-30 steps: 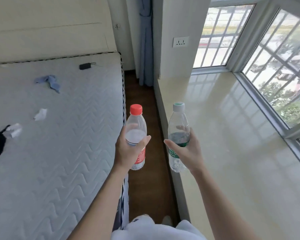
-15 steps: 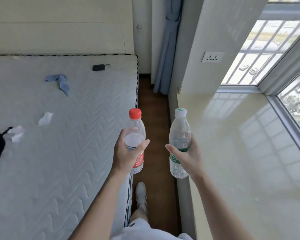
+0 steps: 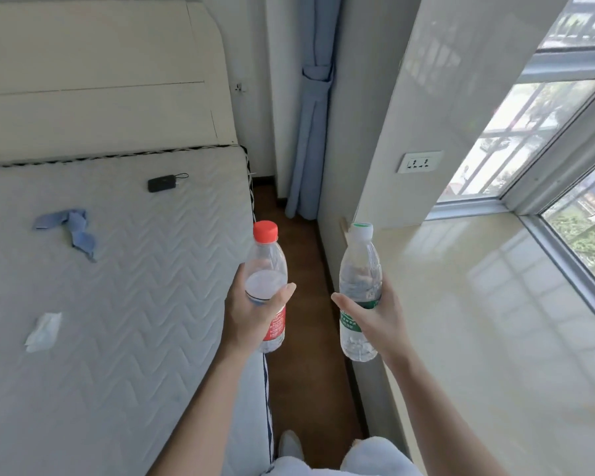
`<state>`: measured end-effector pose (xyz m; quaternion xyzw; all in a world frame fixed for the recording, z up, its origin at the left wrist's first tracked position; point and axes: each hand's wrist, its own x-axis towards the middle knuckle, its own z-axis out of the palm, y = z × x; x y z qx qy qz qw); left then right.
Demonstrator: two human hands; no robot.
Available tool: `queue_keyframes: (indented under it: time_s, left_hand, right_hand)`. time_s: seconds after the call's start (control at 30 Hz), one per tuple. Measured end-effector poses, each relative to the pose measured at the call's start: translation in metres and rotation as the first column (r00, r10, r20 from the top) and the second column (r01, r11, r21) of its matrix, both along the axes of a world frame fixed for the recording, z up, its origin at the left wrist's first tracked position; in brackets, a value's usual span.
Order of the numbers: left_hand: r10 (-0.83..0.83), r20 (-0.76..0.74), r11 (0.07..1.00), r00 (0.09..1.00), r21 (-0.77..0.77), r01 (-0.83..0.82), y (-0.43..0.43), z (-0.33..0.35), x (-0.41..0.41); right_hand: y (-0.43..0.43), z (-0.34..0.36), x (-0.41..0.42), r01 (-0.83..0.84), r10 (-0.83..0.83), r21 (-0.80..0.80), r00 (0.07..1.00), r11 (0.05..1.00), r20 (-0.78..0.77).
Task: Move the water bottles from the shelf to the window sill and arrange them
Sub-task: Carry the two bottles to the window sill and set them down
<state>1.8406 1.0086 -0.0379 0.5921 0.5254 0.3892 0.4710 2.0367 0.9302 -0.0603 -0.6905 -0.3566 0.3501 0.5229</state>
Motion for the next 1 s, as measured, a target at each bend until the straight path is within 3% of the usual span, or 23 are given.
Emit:
queue_keyframes:
  time_s: [0.27,0.57,0.77,1.0]
  left_hand:
    - [-0.136,-0.01,0.991,0.991,0.002,0.136,0.062,-0.01,0.046]
    - [-0.378,-0.047,0.926,0.925,-0.012,0.378,0.146,-0.017,0.158]
    - [-0.57,-0.021,0.821,0.821,-0.035,0.569,0.179,-0.008,0.258]
    - [-0.752,-0.051,0.659,0.657,-0.036,0.751,0.177,-0.005,0.364]
  right_hand:
    - [0.049,-0.014,0.04,0.06,-0.06,-0.022,0.998,0.998,-0.013]
    - [0.101,-0.017,0.132,0.254,-0.253,0.008,0.966,0.967,-0.054]
    - [0.109,-0.014,0.217,0.425,-0.423,0.008,0.902,0.905,-0.084]
    - [0.079,-0.016,0.288,0.643,-0.635,0.01,0.759,0.766,-0.141]
